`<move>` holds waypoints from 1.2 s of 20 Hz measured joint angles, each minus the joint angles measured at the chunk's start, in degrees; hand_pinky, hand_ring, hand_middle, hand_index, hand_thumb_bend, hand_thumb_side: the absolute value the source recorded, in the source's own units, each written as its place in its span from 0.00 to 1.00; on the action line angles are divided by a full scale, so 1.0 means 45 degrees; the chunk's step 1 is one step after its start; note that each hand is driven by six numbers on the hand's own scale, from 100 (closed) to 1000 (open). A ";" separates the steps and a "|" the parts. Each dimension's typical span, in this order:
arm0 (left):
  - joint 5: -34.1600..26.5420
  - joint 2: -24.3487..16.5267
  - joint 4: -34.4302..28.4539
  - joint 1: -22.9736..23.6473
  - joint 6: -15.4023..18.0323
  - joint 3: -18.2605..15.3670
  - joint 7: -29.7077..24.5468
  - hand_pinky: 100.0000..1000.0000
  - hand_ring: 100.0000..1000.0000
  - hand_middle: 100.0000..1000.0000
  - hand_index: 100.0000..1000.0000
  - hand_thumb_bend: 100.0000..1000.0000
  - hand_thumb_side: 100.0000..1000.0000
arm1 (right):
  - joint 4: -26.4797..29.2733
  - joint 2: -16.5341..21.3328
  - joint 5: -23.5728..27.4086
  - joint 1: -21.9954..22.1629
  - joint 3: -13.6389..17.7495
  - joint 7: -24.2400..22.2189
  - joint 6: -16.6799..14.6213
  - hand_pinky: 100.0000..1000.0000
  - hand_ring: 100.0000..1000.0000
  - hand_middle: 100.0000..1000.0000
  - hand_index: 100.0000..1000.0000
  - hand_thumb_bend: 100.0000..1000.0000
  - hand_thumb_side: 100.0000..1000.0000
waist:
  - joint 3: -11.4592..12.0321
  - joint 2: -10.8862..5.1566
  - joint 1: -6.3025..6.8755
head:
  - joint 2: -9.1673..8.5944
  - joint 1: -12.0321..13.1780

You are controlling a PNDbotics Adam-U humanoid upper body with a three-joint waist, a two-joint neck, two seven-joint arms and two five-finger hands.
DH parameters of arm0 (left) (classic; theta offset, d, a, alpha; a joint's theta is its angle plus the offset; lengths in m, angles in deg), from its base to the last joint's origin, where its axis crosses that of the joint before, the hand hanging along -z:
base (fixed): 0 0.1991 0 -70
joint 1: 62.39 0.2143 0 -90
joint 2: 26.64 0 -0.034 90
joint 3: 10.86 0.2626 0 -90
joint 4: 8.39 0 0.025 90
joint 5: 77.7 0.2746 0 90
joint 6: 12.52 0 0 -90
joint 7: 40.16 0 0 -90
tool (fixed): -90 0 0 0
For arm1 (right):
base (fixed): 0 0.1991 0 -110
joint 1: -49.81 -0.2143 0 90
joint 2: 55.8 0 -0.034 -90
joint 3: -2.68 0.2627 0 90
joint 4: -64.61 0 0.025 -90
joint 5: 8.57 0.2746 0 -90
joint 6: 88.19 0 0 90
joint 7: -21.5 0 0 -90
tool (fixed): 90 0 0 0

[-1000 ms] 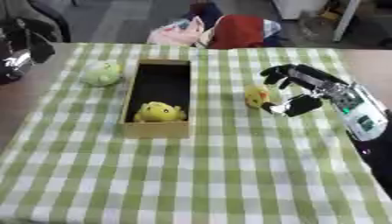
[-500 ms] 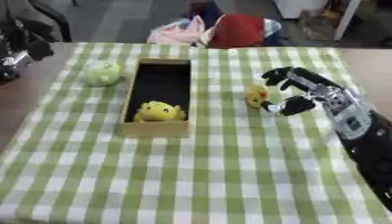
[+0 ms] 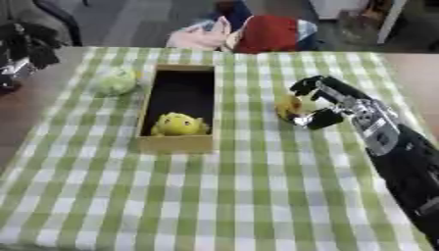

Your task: Pick up objects on the table and place them in the box.

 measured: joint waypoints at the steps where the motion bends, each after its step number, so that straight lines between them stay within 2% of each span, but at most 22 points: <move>1: 0.0000 0.0001 -0.0010 0.0000 -0.0006 0.0000 -0.0006 0.60 0.53 0.57 0.74 0.40 0.64 | -0.0024 -0.0029 -0.0098 0.0000 0.0000 0.0049 -0.0007 0.68 0.77 0.66 0.74 0.28 0.14 | 0.0004 0.0000 -0.0001 | 0.0000 -0.0001; 6: 0.0000 0.0007 -0.0046 0.0000 -0.0014 0.0000 -0.0007 0.60 0.53 0.57 0.74 0.38 0.65 | -0.0069 -0.0160 -0.0506 0.0000 0.0000 0.0583 -0.0006 0.67 0.75 0.62 0.66 0.26 0.09 | 0.0015 0.0001 -0.0001 | 0.0000 -0.0005; 11: 0.0000 0.0072 -0.0046 0.0002 -0.0029 0.0000 0.0008 0.60 0.53 0.57 0.74 0.37 0.65 | -0.0076 -0.0299 -0.1005 0.0020 -0.0003 0.1523 0.0100 0.64 0.71 0.56 0.57 0.16 0.00 | 0.0016 0.0001 0.0003 | 0.0002 -0.0014; 17: 0.0000 0.0105 -0.0046 0.0019 -0.0058 0.0000 0.0036 0.60 0.53 0.57 0.74 0.36 0.65 | -0.0200 -0.0394 -0.1333 0.0115 0.0030 0.3014 0.0542 0.60 0.64 0.47 0.47 0.11 0.00 | 0.0016 0.0000 0.0014 | 0.0006 -0.0029; 24: 0.0000 0.0107 -0.0046 0.0065 -0.0072 0.0000 0.0052 0.60 0.53 0.56 0.74 0.34 0.65 | -0.0420 -0.0457 -0.1421 0.0125 0.0153 0.4690 0.0944 0.54 0.55 0.33 0.37 0.00 0.00 | 0.0016 0.0000 0.0018 | 0.0076 -0.0056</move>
